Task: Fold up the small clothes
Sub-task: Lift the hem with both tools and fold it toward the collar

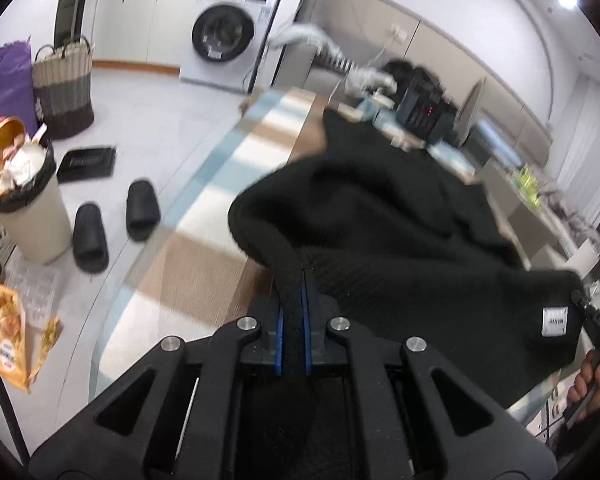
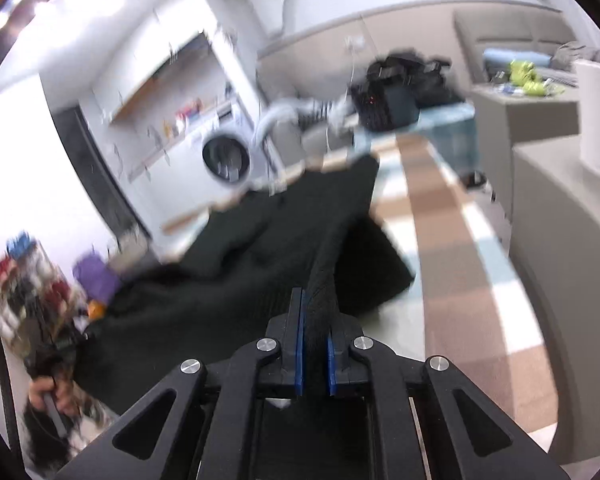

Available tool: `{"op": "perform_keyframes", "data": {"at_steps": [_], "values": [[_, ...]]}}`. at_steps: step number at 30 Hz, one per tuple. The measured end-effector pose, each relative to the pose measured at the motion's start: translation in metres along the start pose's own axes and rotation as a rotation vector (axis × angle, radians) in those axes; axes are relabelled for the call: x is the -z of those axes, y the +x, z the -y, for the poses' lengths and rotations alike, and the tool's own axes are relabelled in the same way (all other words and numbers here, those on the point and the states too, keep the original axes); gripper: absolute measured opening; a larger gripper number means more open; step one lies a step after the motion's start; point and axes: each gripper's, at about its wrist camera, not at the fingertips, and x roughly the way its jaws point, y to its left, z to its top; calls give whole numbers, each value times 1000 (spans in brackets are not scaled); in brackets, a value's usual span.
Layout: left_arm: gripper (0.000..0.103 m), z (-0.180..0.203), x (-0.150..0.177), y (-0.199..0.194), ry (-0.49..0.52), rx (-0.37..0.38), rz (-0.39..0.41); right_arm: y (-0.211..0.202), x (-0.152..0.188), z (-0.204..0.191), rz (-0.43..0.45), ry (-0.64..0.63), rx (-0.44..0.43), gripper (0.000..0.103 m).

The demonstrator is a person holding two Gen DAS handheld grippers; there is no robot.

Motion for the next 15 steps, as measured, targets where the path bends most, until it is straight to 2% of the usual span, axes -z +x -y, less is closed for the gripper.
{"op": "perform_keyframes", "data": {"at_steps": [4,7,9,12,13,14,15], "values": [[4,12,-33,-3,-1,59,84,0,-14,3,82,67,61,7],[4,20,-62,5,4,84,129,10,-30,4,120,116,166,4],[4,22,-83,20,-9,94,140,21,-37,4,103,117,214,4],[4,20,-101,48,-23,77,109,46,-47,7,1,124,235,7],[4,18,-105,59,-28,69,90,52,-46,8,-45,125,225,16],[4,16,-106,68,-35,58,70,55,-44,10,-71,126,226,35],[4,13,-106,76,-47,54,50,55,-41,12,-89,128,228,48]]}}
